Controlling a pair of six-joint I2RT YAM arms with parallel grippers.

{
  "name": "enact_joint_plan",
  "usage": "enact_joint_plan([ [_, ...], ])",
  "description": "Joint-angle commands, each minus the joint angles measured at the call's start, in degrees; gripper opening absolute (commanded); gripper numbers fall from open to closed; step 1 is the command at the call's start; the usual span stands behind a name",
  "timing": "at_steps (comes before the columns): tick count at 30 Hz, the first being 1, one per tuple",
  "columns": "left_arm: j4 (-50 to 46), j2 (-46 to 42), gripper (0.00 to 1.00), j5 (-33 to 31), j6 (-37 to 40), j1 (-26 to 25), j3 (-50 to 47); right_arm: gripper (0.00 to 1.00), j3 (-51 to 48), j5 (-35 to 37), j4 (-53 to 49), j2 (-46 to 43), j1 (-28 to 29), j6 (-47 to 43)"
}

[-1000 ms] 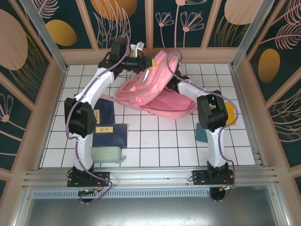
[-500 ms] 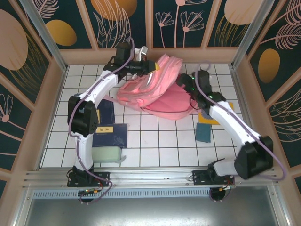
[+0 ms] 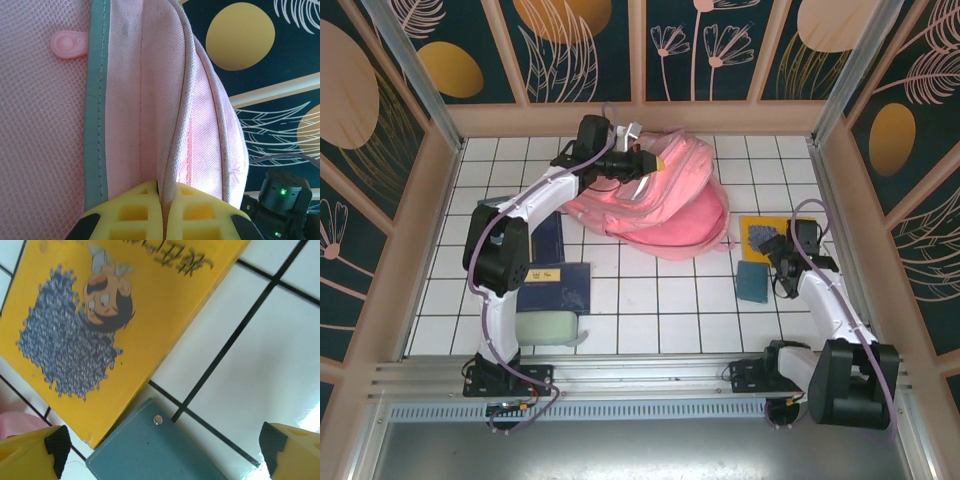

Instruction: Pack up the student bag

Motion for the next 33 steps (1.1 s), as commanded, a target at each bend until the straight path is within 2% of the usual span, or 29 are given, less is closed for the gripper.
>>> enact_joint_plan([
  [1, 3.52, -2.22, 0.00, -2.11, -1.08, -0.79, -1.23, 0.99, -1.66, -10.53, 5.22, 1.64, -0.32, -3.89],
  [3, 4.05, -2.95, 0.00, -2.26, -1.92, -1.13, -2.53, 0.99, -2.41, -14.03, 6.13, 2.18, 0.02, -5.00],
  [8, 5.94, -6.22, 0.00, -3.43, -3.41, -1.16, -8.04, 0.99, -4.94, -16.75, 5.94, 1.48, 0.81, -6.29],
  [14, 5.93, -8.93, 0.00, -4.81, -2.23, -1.15, -12.07, 0.98, -6.97, -10.84, 4.08, 1.14, 1.47, -5.67],
  [16, 5.72, -8.80, 0.00, -4.69, -1.75, -1.16, -12.57, 0.98, -7.18, -8.40, 3.98, 1.13, 3.07, -5.14],
  [19, 7.48, -8.47, 0.00, -3.92, -2.31, -1.23, -14.15, 0.98, -7.34, -8.49, 5.38, 1.43, 5.80, -5.50],
  [21, 8.06, -8.12, 0.00, -3.61, -2.53, -1.32, -14.46, 0.98, -7.44, -10.80, 7.51, 2.52, 6.65, -6.76],
  [27, 9.13, -6.66, 0.00, -3.14, -2.89, -2.80, -15.11, 0.98, -8.12, -24.37, 19.12, 2.57, 6.82, -10.52],
  [33, 10.20, -6.20, 0.00, -2.55, -3.49, -3.44, -15.35, 0.96, -10.34, -32.65, 28.79, 3.89, 7.69, -5.23],
])
